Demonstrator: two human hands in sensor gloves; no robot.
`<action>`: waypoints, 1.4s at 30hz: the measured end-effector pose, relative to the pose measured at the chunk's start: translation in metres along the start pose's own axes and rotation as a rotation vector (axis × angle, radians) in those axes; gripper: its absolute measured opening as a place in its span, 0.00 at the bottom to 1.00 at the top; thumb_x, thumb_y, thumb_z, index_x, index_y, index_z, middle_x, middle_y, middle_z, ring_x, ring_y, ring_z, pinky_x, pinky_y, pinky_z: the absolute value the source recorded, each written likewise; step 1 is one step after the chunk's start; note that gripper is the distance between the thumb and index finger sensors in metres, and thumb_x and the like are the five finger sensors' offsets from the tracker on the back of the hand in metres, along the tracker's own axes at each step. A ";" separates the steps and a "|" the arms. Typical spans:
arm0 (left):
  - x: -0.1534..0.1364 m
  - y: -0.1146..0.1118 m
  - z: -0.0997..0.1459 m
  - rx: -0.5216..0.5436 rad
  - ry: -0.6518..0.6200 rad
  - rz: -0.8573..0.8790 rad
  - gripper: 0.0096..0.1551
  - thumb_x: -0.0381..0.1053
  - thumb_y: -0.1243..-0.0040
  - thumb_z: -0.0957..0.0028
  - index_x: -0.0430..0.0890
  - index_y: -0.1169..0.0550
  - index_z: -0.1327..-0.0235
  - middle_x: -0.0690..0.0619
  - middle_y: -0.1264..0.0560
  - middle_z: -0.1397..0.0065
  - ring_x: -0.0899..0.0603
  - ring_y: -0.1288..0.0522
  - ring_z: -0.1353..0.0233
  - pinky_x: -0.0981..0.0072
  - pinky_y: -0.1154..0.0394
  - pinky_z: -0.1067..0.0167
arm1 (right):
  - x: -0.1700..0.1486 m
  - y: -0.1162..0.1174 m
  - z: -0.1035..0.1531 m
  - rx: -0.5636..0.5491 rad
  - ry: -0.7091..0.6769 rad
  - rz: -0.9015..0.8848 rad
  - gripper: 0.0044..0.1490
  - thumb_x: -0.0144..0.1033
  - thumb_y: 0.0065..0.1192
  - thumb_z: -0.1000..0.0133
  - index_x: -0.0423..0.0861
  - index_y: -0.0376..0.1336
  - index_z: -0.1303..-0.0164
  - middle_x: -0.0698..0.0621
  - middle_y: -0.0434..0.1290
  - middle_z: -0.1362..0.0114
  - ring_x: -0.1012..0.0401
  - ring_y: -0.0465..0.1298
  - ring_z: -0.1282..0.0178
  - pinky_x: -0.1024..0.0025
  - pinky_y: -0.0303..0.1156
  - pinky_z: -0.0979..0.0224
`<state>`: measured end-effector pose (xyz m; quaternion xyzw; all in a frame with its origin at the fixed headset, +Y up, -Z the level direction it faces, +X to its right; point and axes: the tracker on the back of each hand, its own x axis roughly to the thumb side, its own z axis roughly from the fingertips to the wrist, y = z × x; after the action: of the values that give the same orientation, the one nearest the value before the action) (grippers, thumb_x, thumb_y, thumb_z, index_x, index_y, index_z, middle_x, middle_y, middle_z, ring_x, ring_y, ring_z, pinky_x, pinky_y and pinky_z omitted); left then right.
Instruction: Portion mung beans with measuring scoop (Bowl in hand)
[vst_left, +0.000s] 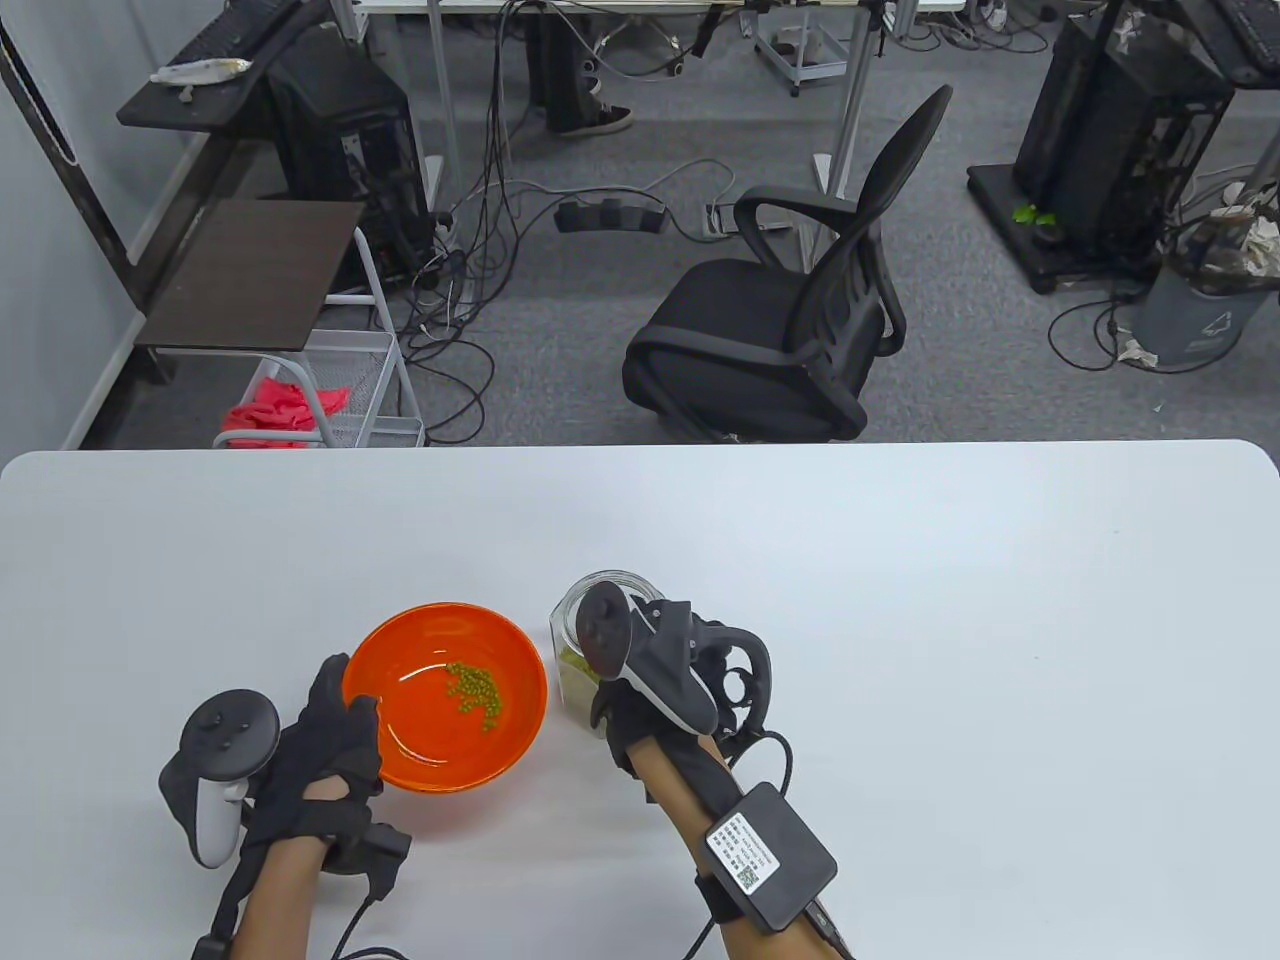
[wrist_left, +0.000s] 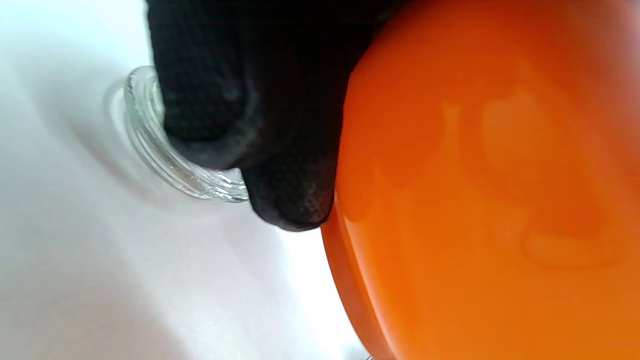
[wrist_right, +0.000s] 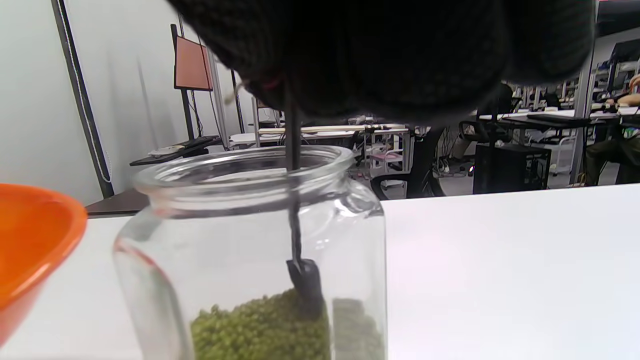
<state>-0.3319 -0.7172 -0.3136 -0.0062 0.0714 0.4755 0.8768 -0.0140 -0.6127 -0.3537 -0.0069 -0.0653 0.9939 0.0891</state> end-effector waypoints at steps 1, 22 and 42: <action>0.000 0.000 0.000 -0.001 -0.001 -0.001 0.38 0.52 0.51 0.41 0.39 0.44 0.22 0.44 0.30 0.30 0.46 0.08 0.58 0.72 0.12 0.68 | 0.001 0.000 -0.002 0.023 0.001 -0.014 0.23 0.30 0.66 0.49 0.41 0.74 0.44 0.39 0.80 0.54 0.55 0.82 0.69 0.44 0.75 0.49; 0.001 -0.003 0.000 -0.009 -0.004 -0.013 0.38 0.52 0.51 0.41 0.39 0.44 0.22 0.44 0.30 0.30 0.45 0.08 0.58 0.72 0.12 0.68 | -0.059 0.010 -0.013 0.157 0.124 -0.581 0.24 0.33 0.61 0.48 0.37 0.72 0.46 0.40 0.80 0.60 0.61 0.80 0.76 0.49 0.78 0.57; 0.001 -0.003 0.000 -0.003 0.015 -0.017 0.38 0.52 0.51 0.41 0.38 0.44 0.22 0.44 0.30 0.30 0.45 0.08 0.58 0.71 0.12 0.68 | -0.108 0.028 0.007 0.113 0.220 -1.017 0.24 0.34 0.60 0.46 0.35 0.71 0.45 0.39 0.80 0.62 0.62 0.80 0.78 0.51 0.79 0.60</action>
<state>-0.3284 -0.7178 -0.3138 -0.0117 0.0772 0.4680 0.8803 0.0870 -0.6601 -0.3503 -0.0738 0.0030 0.8203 0.5672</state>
